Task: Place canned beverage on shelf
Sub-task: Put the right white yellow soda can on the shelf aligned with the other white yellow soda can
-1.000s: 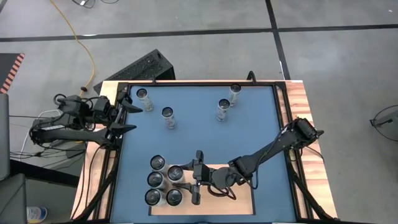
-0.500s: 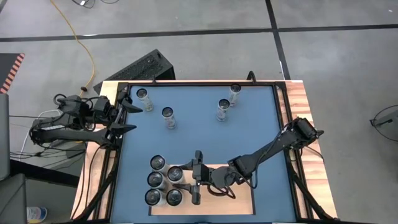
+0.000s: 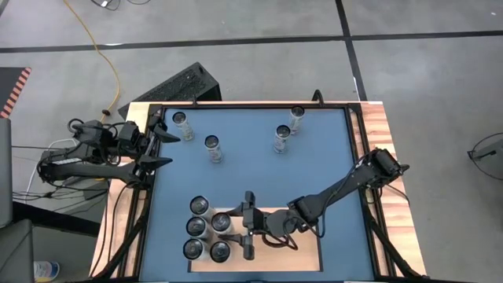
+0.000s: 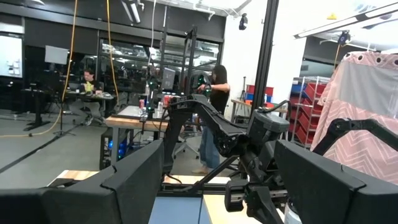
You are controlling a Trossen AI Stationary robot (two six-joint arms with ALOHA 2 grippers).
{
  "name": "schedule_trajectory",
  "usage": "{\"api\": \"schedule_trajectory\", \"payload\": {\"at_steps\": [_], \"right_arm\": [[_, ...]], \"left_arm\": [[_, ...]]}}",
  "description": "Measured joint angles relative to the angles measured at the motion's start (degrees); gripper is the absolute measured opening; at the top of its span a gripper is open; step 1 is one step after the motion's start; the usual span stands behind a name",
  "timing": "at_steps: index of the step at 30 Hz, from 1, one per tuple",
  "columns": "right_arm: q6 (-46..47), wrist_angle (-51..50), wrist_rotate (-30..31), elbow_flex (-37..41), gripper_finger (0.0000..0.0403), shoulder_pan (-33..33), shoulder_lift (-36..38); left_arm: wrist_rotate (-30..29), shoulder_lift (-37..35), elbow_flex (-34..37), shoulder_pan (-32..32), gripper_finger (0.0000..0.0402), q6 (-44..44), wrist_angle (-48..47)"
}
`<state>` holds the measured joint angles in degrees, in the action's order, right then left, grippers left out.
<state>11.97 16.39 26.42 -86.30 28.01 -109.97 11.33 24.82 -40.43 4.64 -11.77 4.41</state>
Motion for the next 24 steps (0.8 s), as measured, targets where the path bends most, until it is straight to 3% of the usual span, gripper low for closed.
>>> {"api": "schedule_trajectory", "payload": {"at_steps": [10,24], "right_arm": [[0.0,-0.8,-1.3,0.0,0.0271,-0.3,0.1],[-1.1,-1.2,-1.0,0.0,0.0317,-0.5,0.3]], "left_arm": [[0.0,0.0,0.0,0.0,0.0291,0.0,0.0],[0.0,0.0,0.0,0.0,0.0291,0.0,0.0]]}}
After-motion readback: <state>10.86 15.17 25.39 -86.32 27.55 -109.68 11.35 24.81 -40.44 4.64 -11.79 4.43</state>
